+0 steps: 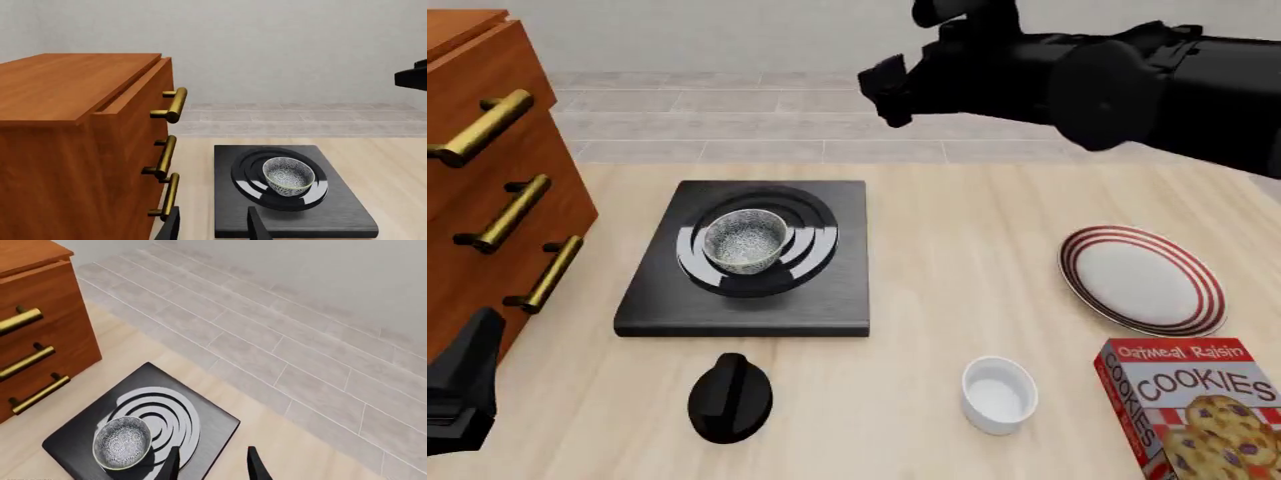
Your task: Pick the akita bowl on the stove and place it on the plate.
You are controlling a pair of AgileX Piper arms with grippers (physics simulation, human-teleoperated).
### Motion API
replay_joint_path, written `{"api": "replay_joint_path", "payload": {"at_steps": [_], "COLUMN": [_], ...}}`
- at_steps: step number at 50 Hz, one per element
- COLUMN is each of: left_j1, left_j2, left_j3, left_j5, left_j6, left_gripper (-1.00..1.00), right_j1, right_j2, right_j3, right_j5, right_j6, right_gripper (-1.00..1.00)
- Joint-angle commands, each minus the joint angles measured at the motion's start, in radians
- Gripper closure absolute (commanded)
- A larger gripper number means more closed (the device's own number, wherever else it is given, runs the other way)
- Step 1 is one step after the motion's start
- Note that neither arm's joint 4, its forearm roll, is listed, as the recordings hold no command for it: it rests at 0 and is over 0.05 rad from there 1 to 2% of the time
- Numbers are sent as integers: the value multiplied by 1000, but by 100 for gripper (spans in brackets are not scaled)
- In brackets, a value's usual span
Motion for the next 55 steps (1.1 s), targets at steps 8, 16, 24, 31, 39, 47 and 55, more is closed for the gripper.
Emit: {"api": "replay_joint_path", "payload": {"at_steps": [8,16,24,31,39,47,55], "left_j1": [0,0,0,0,0,0,0], "left_j2": [0,0,0,0,0,0,0], "left_j3": [0,0,0,0,0,0,0], "left_j5": [0,0,0,0,0,0,0], "left_j6": [0,0,0,0,0,0,0], "left_gripper": [-100,-100,-100,-100,-100,-100,-100], "right_j1": [38,29,27,58,74,81,94], "right_j2": [163,235,297,320,338,343,351], "right_j3": [-133,-211,-281,-301,-307,-303,-304], "right_j5": [40,79,114,125,131,126,127], "right_j6": [31,41,53,67,68,72,82], "right_gripper": [-100,-100,-100,-100,-100,-100,-100]}}
